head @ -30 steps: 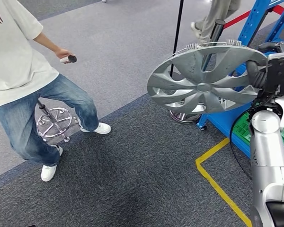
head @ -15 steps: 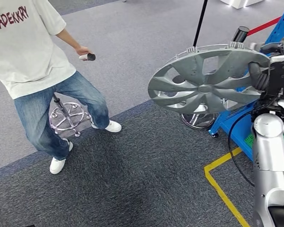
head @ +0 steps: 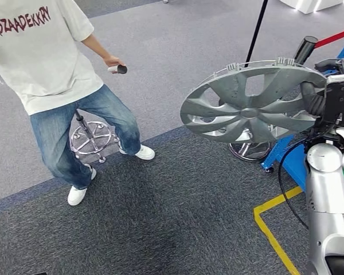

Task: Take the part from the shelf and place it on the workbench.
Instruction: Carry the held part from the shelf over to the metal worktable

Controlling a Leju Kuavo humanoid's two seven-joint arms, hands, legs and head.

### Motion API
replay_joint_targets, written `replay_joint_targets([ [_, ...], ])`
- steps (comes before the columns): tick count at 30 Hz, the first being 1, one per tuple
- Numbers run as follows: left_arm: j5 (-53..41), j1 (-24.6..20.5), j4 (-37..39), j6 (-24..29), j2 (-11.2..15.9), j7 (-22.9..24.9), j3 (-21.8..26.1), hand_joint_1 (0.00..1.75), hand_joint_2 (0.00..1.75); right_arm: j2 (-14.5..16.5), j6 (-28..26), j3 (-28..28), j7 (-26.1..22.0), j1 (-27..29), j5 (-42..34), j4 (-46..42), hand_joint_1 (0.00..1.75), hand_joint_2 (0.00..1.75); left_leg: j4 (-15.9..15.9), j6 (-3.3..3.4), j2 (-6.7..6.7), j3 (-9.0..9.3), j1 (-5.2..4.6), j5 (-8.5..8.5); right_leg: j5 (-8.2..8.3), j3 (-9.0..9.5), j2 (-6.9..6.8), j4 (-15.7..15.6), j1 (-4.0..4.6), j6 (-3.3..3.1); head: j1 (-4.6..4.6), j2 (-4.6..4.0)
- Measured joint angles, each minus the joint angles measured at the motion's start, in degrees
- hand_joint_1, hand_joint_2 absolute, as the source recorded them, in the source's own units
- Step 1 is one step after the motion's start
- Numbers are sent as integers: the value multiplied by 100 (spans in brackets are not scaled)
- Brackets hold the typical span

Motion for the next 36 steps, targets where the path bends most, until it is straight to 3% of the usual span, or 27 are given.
replay_joint_targets([
  [3,-1,-6,-1,-2,10,-5,-1,0,175,-1,-3,-9,0,27,1,-8,175,175,-141,69,-48,38,-22,-8,-26,-3,-80,-21,-8,89,8,0],
  [5,-6,-4,-2,4,8,-6,-1,0,175,-5,-2,-18,-1,31,1,-14,175,175,-213,139,-109,74,-2,29,-179,-101,15,178,-24,127,15,-1],
  [8,-27,-15,-2,25,-3,13,-2,0,175,-11,0,-56,0,33,-9,-15,175,175,-236,186,-209,92,7,37,-641,-624,212,1216,-24,143,39,0],
  [9,-38,-14,-2,32,-8,24,-2,0,175,-11,1,-64,1,43,-10,-15,175,175,-233,191,-247,94,6,33,-701,-783,228,1488,-25,153,41,-1],
  [10,-46,-13,-2,38,-14,33,-2,0,175,-11,1,-69,1,52,-8,-15,175,175,-228,193,-285,96,7,29,-656,-856,233,1569,-27,161,41,-1],
  [11,-55,-13,-1,41,-21,42,-2,0,175,-11,0,-75,1,59,-5,-15,175,175,-219,188,-326,100,13,23,-503,-818,235,1425,-32,168,42,-1],
  [13,-60,-13,-1,45,-37,47,-1,0,175,-13,-4,-87,-5,61,-1,-15,175,175,-184,151,-412,101,28,-5,-95,-502,317,701,-57,190,42,-1],
  [15,-60,-17,-1,49,-42,48,-1,0,175,-13,-8,-93,-13,63,-1,-16,175,175,-116,94,-491,56,27,-26,86,-222,457,137,-80,192,39,0],
  [16,-60,-14,-1,51,-41,50,-1,0,175,-13,-11,-93,-14,70,0,-16,175,175,-100,66,-526,28,25,-23,69,-176,503,65,-79,180,37,0],
  [18,-60,4,-1,55,-46,58,-1,0,175,-13,-16,-92,-16,88,10,-17,175,175,-89,19,-584,-2,31,-15,70,-159,454,56,-73,123,34,0],
  [20,-60,14,0,56,-56,64,-1,0,175,-13,-18,-87,-20,101,26,-19,175,175,79,-39,-475,-61,31,-133,73,-123,375,32,-78,49,15,-1],
  [23,-58,0,0,57,-60,72,-1,0,175,-13,-19,-86,-20,108,34,-21,175,175,1072,-110,-225,-497,50,-618,56,-75,246,17,-53,-29,-19,-1],
  [24,-58,0,0,57,-65,78,-1,0,175,-13,-19,-85,-20,112,35,-21,175,175,1397,-115,-202,-655,58,-728,48,-67,206,18,-42,-39,-19,0],
  [25,-58,3,0,56,-71,81,-1,0,175,-13,-19,-82,-19,117,36,-21,175,175,1546,-109,-195,-733,62,-735,39,-58,167,18,-33,-46,-18,0],
  [26,-58,6,0,56,-77,85,-1,0,175,-13,-19,-80,-19,122,36,-21,175,175,1470,-94,-193,-704,60,-631,30,-48,130,18,-25,-51,-18,0],
  [27,-58,8,0,56,-81,87,-1,0,175,-13,-20,-79,-19,124,37,-22,175,175,1182,-70,-182,-571,54,-441,19,-31,93,18,-19,-51,-16,0],
  [29,-58,4,0,57,-81,88,-1,0,175,-13,-22,-80,-20,124,38,-27,175,175,389,-8,-74,-191,4,-86,-10,0,25,15,-7,-35,-18,0],
  [30,-57,-2,0,57,-79,89,-1,0,175,-13,-25,-83,-22,125,39,-29,175,175,106,21,-20,-55,-25,-11,-21,5,-5,14,1,-19,-16,0],
  [31,-57,-6,0,57,-77,93,-1,0,175,-13,-30,-85,-23,128,39,-30,175,175,-45,41,14,10,-53,-2,-27,4,-36,9,8,3,-14,0],
  [34,-57,3,-1,57,-74,102,-1,0,175,-10,-47,-84,-34,139,53,-30,175,175,-162,103,-63,46,-68,-5,-54,9,-106,-15,1,86,-8,0],
  [36,-57,7,-2,58,-80,102,-1,0,175,-10,-60,-89,-46,137,62,-30,175,175,-249,165,-125,101,-42,32,-234,-118,16,252,-11,120,6,-1],
])
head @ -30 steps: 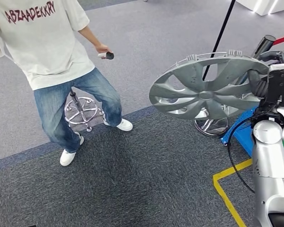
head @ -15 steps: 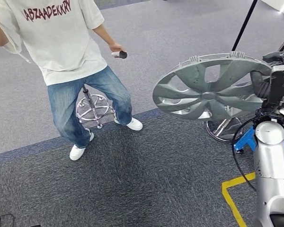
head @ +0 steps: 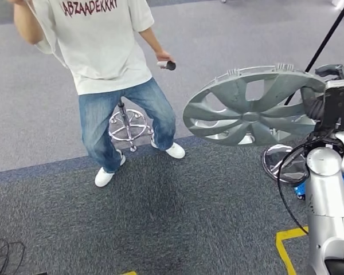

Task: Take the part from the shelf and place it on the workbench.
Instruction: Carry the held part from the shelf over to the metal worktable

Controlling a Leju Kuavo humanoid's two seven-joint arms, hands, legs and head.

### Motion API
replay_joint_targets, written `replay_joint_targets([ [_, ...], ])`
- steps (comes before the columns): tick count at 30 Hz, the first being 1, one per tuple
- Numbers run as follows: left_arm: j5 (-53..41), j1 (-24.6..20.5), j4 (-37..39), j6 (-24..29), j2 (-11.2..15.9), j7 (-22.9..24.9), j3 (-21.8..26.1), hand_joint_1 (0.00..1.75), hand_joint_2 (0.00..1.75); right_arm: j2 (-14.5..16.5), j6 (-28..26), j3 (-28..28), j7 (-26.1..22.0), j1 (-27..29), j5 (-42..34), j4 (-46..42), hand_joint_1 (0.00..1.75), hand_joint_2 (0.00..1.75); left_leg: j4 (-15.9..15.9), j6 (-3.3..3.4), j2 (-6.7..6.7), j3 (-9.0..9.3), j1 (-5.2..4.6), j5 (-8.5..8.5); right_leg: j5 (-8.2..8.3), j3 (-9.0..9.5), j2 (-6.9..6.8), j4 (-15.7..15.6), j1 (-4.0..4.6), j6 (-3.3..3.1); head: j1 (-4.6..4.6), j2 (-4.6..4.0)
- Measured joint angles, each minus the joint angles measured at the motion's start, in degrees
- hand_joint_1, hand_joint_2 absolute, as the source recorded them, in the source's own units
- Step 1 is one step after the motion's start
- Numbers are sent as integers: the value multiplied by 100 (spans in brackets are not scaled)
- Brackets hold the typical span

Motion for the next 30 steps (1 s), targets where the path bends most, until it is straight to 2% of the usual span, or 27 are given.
replay_joint_targets([
  [2,-1,-9,1,0,-5,0,0,0,175,-1,-19,-10,-7,4,3,1,175,175,-21,38,-67,22,13,5,-317,-367,167,710,-7,17,17,-1],
  [3,-2,-12,2,-1,-5,0,0,0,175,-1,-28,-14,-9,15,5,1,175,175,-17,45,-106,22,14,1,-429,-568,201,1070,-7,30,26,-1],
  [4,-2,-12,2,-1,-5,1,0,0,175,-1,-37,-17,-11,30,9,2,175,175,-12,50,-149,24,14,-3,-450,-710,214,1287,-9,43,26,-1],
  [5,-2,-12,2,-1,-6,2,0,0,175,-1,-42,-22,-13,43,16,2,175,175,-4,47,-194,25,17,-8,-358,-749,217,1287,-13,52,26,-1],
  [6,-3,-12,2,-3,-9,3,0,0,175,-1,-46,-30,-15,50,22,2,175,175,10,38,-241,28,23,-16,-163,-667,223,1050,-20,57,27,-1],
  [7,-3,-11,2,-4,-13,4,0,0,175,-1,-49,-40,-17,51,28,1,175,175,31,21,-288,30,31,-31,71,-503,251,661,-31,62,27,-1],
  [8,-4,-12,1,-6,-15,4,0,0,175,-1,-51,-50,-19,47,31,2,175,175,58,-5,-334,19,31,-48,231,-313,328,284,-45,68,28,-1],
  [9,-4,-14,1,-7,-16,5,0,0,175,-1,-55,-58,-21,44,31,1,175,175,93,-33,-377,-3,31,-61,325,-167,402,-4,-56,64,24,-1],
  [11,-4,-10,1,-7,-13,7,0,0,175,-1,-63,-68,-23,50,29,1,175,175,134,-85,-453,-54,33,-61,319,-51,494,-194,-56,40,23,-1],
  [13,-4,8,1,-6,-13,9,0,0,175,0,-70,-72,-23,53,35,-1,175,175,154,-128,-486,-79,41,-65,326,-42,426,-214,-57,-19,27,-1],
  [14,-5,14,1,-6,-16,9,0,0,175,1,-72,-72,-25,51,38,-2,175,175,220,-157,-429,-106,39,-117,327,-25,384,-224,-60,-59,14,-1],
  [16,-6,9,2,-7,-20,9,0,0,175,1,-73,-79,-30,45,41,-4,175,175,661,-219,-225,-293,46,-375,323,12,292,-246,-57,-126,-10,-1],
  [18,-7,0,2,-7,-23,9,0,0,175,1,-73,-88,-32,47,39,-4,175,175,1425,-258,-98,-643,73,-710,304,34,202,-246,-36,-161,-24,-1],
  [19,-7,2,2,-7,-27,9,0,0,175,2,-73,-90,-32,52,39,-3,175,175,1698,-264,-82,-777,85,-784,295,42,157,-245,-28,-168,-23,-1],
  [20,-7,5,2,-7,-32,9,0,0,175,2,-73,-91,-32,57,39,-3,175,175,1773,-262,-77,-821,93,-750,286,51,113,-245,-22,-171,-24,-1],
  [21,-7,8,2,-7,-35,9,0,0,175,2,-73,-91,-32,61,39,-2,175,175,1612,-252,-67,-751,96,-608,275,65,70,-244,-18,-170,-24,-1],
  [23,-10,7,2,-6,-36,9,0,0,175,2,-73,-92,-32,62,39,-5,175,175,862,-214,53,-385,73,-221,245,107,-9,-246,-12,-153,-22,-1],
  [24,-12,2,2,-5,-36,9,0,0,175,1,-73,-94,-32,61,38,-9,175,175,515,-189,133,-216,44,-102,230,119,-43,-246,-2,-135,-22,-1],
  [25,-16,-4,2,-3,-35,9,0,0,175,1,-73,-97,-32,62,38,-13,175,175,288,-166,202,-111,15,-53,219,125,-77,-248,7,-112,-19,0],
  [26,-20,-8,2,-2,-33,10,0,0,175,1,-73,-97,-31,66,38,-16,175,175,189,-146,232,-74,-14,-67,212,126,-116,-256,15,-87,-17,0],
  [28,-27,-5,1,1,-27,11,0,0,175,2,-73,-96,-31,77,39,-19,175,175,121,-96,156,-63,-23,-64,193,133,-195,-275,12,-28,-14,-1],
  [30,-27,0,1,2,-23,10,0,0,175,3,-73,-94,-33,83,40,-23,175,175,51,-30,70,-17,-3,-37,63,69,-99,-121,-6,15,-3,-1],
])
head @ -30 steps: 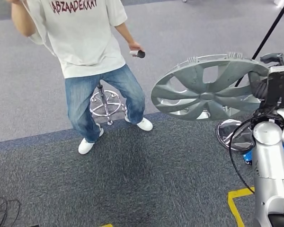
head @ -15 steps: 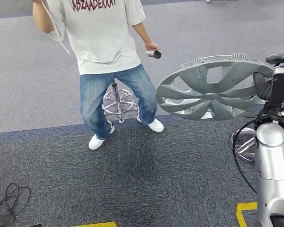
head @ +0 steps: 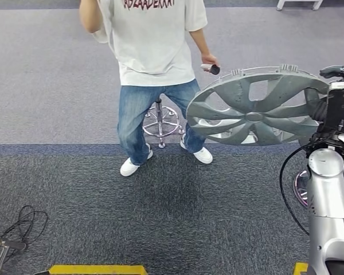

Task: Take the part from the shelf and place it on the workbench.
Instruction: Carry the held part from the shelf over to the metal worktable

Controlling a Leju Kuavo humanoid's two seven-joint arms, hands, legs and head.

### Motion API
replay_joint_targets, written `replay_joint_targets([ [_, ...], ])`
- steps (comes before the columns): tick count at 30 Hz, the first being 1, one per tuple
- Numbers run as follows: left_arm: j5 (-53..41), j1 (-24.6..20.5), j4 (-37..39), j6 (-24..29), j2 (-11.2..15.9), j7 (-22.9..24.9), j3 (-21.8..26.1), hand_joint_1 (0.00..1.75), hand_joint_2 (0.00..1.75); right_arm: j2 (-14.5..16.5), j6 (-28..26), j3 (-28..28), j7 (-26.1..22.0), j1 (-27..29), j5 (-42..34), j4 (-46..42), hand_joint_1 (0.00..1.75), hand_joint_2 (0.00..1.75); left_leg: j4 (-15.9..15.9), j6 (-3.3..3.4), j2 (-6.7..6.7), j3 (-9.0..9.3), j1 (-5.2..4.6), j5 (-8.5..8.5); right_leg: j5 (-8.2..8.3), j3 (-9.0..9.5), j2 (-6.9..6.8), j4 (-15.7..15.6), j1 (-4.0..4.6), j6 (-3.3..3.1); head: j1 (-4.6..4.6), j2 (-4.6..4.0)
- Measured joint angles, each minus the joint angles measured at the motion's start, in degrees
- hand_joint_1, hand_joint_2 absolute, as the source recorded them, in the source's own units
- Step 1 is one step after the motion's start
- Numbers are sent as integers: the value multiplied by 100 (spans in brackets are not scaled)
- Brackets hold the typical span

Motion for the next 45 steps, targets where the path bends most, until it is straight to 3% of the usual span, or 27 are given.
replay_joint_targets([
  [3,-8,-14,-1,2,1,2,0,0,175,-1,0,-15,-5,7,-3,-2,175,175,-32,66,-134,32,19,12,-456,-519,279,1030,-4,18,36,0],
  [4,-12,-15,-1,1,2,4,0,0,175,-1,0,-20,-6,20,-2,-1,175,175,-30,71,-186,33,19,10,-539,-708,306,1352,-4,26,41,0],
  [5,-15,-13,0,1,0,8,0,0,175,-1,0,-22,-6,32,-1,1,175,175,-26,74,-240,36,20,8,-517,-821,315,1494,-5,31,40,0],
  [6,-18,-10,1,0,-3,11,0,0,175,-1,0,-22,-6,41,2,2,175,175,-20,72,-296,39,22,5,-377,-819,318,1399,-8,33,42,0],
  [7,-20,-8,1,-1,-10,13,0,0,175,-1,0,-24,-6,42,5,3,175,175,-11,64,-352,45,26,-1,-152,-711,334,1097,-14,32,42,0],
  [9,-25,-11,0,-1,-22,14,0,0,175,-1,0,-27,-7,31,9,4,175,175,29,27,-457,37,28,-26,233,-362,481,321,-39,32,42,0],
  [10,-26,-14,-1,-1,-24,14,0,0,175,-1,0,-32,-8,26,8,4,175,175,54,1,-505,16,29,-34,308,-230,562,65,-49,28,39,1],
  [11,-26,-15,-1,-1,-23,14,0,0,175,-1,-1,-35,-9,29,8,5,175,175,74,-26,-546,-8,33,-33,314,-160,620,-62,-51,22,36,1],
  [13,-26,-3,-1,-1,-20,15,0,0,175,-1,-3,-40,-9,40,9,5,175,175,83,-76,-627,-47,48,-15,289,-134,594,-94,-35,-16,34,1],
  [15,-27,12,0,-1,-26,16,0,0,175,0,-3,-37,-11,32,17,4,175,175,175,-135,-536,-94,50,-87,298,-112,504,-115,-38,-85,24,0],
  [17,-29,3,1,-1,-32,16,0,0,175,1,-2,-39,-16,16,20,2,175,175,659,-204,-294,-308,59,-366,296,-82,396,-137,-38,-153,1,0],
  [19,-30,-6,1,-1,-35,16,0,0,175,1,-2,-42,-19,16,16,2,175,175,1407,-250,-167,-658,89,-686,277,-67,291,-137,-18,-185,-9,0],
  [20,-30,-2,1,-1,-38,16,0,0,175,1,-1,-41,-19,19,16,2,175,175,1648,-260,-154,-774,101,-741,269,-59,240,-137,-11,-191,-9,0],
  [21,-30,3,1,-2,-40,16,0,0,175,1,-1,-38,-18,21,17,3,175,175,1676,-262,-149,-792,109,-685,261,-51,190,-136,-8,-193,-9,0],
  [22,-30,7,1,-2,-42,16,0,0,175,1,-1,-37,-18,22,17,3,175,175,1480,-255,-137,-699,112,-533,252,-38,140,-136,-5,-190,-8,0],
  [24,-30,5,1,-2,-39,16,0,0,175,1,0,-37,-19,17,16,1,175,175,693,-215,-20,-300,86,-161,227,-3,51,-137,1,-167,-8,1],
  [26,-32,-5,1,-1,-33,16,0,0,175,0,0,-42,-21,10,16,-2,175,175,166,-157,101,-40,32,-31,202,15,-25,-135,17,-120,-5,1],
  [29,-34,2,1,-1,-24,16,0,0,175,1,0,-39,-20,16,16,-6,175,175,48,-63,42,-5,1,-42,170,28,-126,-153,6,-25,1,0],
  [31,-34,7,1,0,-24,16,1,0,175,1,1,-37,-21,11,17,-10,175,175,-26,5,-36,45,27,-9,34,-46,18,18,-12,22,16,0],
  [33,-36,-2,1,1,-26,16,2,0,175,0,1,-45,-24,0,15,-12,175,175,-55,43,-98,72,43,6,-210,-265,236,481,-15,29,50,0],
  [35,-36,-8,1,1,-26,16,2,0,175,-1,2,-51,-21,3,13,-10,175,175,-51,56,-167,74,42,3,-441,-605,305,1114,-12,36,66,0],
  [37,-36,-6,1,2,-29,17,2,0,175,-1,5,-51,-17,22,15,-8,175,175,-46,62,-263,78,40,-2,-439,-850,317,1454,-12,44,68,0],
  [38,-36,-3,1,2,-32,17,2,0,175,-1,7,-51,-16,27,17,-8,175,175,-40,58,-319,82,43,-7,-281,-832,323,1326,-14,43,69,0],
  [39,-36,-2,1,1,-36,16,1,0,175,-1,8,-51,-16,25,20,-9,175,175,-28,48,-375,88,48,-15,-51,-711,343,1000,-20,40,69,0],
  [41,-38,-6,1,0,-40,16,2,0,175,-1,11,-52,-18,6,22,-9,175,175,16,7,-481,79,46,-47,290,-360,476,231,-42,32,68,0],
  [43,-41,-7,1,-1,-38,16,2,0,175,-1,19,-51,-14,-6,23,-8,175,175,45,-48,-564,40,44,-55,340,-170,560,-108,-45,12,67,0],
  [45,-44,10,1,-1,-32,16,2,0,175,-1,31,-44,-9,-14,31,-7,175,175,45,-98,-624,13,56,-46,338,-144,502,-133,-37,-36,65,0],
])
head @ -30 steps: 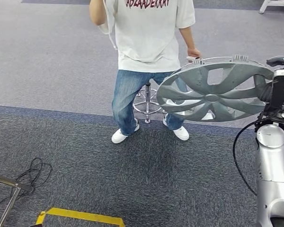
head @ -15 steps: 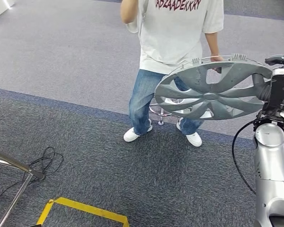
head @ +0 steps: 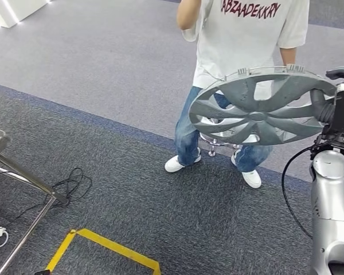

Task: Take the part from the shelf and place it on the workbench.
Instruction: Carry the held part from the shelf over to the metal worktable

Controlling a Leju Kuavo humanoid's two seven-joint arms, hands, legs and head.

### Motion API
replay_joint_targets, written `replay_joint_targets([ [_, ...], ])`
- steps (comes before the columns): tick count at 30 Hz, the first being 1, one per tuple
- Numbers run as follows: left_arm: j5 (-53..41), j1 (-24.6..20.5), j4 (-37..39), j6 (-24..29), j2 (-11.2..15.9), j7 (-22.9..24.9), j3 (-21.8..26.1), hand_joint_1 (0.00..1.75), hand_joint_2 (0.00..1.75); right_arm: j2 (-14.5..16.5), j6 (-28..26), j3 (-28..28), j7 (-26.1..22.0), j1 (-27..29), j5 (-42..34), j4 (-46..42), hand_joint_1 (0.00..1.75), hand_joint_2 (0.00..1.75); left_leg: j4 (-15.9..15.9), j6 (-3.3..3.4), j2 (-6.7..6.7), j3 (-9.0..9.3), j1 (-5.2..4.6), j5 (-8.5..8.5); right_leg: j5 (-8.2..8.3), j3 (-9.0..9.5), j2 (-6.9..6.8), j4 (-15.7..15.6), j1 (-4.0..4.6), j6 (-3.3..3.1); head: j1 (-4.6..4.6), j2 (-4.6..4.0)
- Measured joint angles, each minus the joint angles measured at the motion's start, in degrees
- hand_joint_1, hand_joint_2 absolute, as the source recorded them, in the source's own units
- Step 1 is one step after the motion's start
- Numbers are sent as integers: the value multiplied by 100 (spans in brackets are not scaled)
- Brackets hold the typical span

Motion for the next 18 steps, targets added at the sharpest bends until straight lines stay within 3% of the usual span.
replay_joint_targets([
  [2,-10,13,0,-1,-4,1,0,0,175,1,14,7,0,-21,18,-1,175,175,136,-61,139,-56,-4,-105,11,25,-79,-28,-8,-67,-19,0],
  [3,-16,8,0,-1,-6,2,-1,0,175,2,18,9,-2,-32,26,-1,175,175,360,-94,256,-154,-3,-242,12,41,-124,-42,-13,-97,-29,0],
  [5,-25,-5,1,-1,-12,2,-2,0,175,2,22,10,-5,-43,29,-1,175,175,1110,-146,441,-500,20,-599,-2,57,-209,-44,5,-135,-49,0],
  [6,-26,-9,1,-1,-14,2,-2,0,175,2,22,12,-5,-41,29,0,175,175,1466,-161,467,-675,35,-724,-9,61,-252,-44,11,-142,-48,0],
  [7,-27,-7,1,-2,-16,2,-2,0,175,2,22,15,-5,-37,29,1,175,175,1657,-168,475,-774,45,-747,-15,65,-293,-43,17,-145,-49,0],
  [8,-27,-4,1,-2,-18,2,-2,0,175,2,22,18,-4,-33,28,2,175,175,1617,-166,480,-764,50,-653,-23,73,-333,-43,20,-145,-49,0],
  [9,-27,-2,1,-2,-19,2,-1,0,175,2,22,21,-2,-32,28,2,175,175,1343,-155,497,-638,50,-466,-33,88,-371,-43,23,-141,-49,0],
  [10,-26,-2,1,-2,-17,2,-1,0,175,2,22,22,-1,-33,27,1,175,175,931,-128,553,-439,42,-242,-44,106,-407,-43,26,-134,-49,0],
  [12,-23,-12,1,-2,-11,1,-1,0,175,1,22,21,1,-38,26,-2,175,175,229,-64,713,-100,-9,4,-70,129,-472,-41,49,-99,-46,0],
  [14,-19,-19,1,-1,-8,0,-2,0,175,2,22,23,3,-39,25,-2,175,175,12,-16,770,-16,-58,3,-85,132,-542,-45,66,-49,-41,0],
  [16,-15,-11,1,1,-9,0,-1,0,175,2,22,31,4,-37,26,-3,175,175,-44,37,693,1,-53,21,-120,139,-575,-36,53,13,-37,0],
  [18,-14,-14,1,2,-13,0,0,0,175,1,23,39,2,-39,27,-4,175,175,-100,107,619,43,-23,48,-297,21,-426,231,37,53,-17,0],
])
